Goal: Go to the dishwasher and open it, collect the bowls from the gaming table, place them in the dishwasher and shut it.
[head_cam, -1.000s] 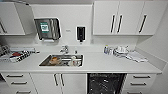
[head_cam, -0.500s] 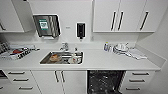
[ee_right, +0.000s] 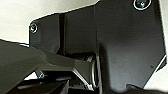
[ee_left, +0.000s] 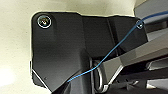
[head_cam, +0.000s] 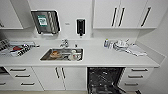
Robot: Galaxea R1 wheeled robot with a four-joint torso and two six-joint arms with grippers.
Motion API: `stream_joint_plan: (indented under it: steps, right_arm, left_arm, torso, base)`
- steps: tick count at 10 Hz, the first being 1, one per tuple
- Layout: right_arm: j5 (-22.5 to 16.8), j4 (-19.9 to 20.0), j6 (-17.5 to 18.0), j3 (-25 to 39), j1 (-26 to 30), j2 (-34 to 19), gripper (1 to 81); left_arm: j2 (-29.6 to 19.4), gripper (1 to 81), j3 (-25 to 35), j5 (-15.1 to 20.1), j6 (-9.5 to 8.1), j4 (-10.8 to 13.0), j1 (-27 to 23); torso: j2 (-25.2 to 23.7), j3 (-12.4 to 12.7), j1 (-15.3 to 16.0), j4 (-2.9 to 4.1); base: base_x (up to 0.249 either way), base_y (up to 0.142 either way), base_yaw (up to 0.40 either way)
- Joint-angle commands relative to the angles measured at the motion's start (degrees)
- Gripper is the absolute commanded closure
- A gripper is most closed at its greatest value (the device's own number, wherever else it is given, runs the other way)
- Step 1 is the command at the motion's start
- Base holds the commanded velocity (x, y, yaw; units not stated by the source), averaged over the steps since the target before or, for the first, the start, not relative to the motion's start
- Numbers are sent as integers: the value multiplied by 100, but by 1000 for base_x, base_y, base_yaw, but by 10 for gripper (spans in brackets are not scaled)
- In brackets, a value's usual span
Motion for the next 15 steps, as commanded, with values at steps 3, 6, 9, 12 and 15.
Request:
stream_joint_plan:
  steps: [3, 6, 9, 12, 15]
  right_arm:
    - [-216, 2110, -2215, 69, 394, -141, 10]
    - [-216, 2118, -2198, 51, 395, -97, 10]
    - [-216, 2118, -2171, 42, 394, -150, 10]
    - [-216, 2118, -2197, 42, 395, -150, 10]
    - [-216, 2118, -2207, 33, 386, -159, 10]
  left_arm:
    - [-11, 10, 13, 292, -26, -11, -121]
    - [-37, 10, 22, 292, -26, -11, -121]
    - [-20, 10, 22, 292, -26, -11, -129]
    - [-20, 10, 22, 292, -26, -20, -121]
    - [-11, 10, 14, 300, -18, -11, -121]
  torso:
    - [922, 0, -594, 0]
    - [1450, 597, -933, 0]
    - [1882, 999, -1213, 0]
    - [2461, 1147, -1597, 0]
    - [2229, 1338, -1471, 0]
  base:
    - [0, 0, 0]
    - [0, 0, 0]
    - [0, 0, 0]
    - [0, 0, 0]
    - [0, 0, 0]
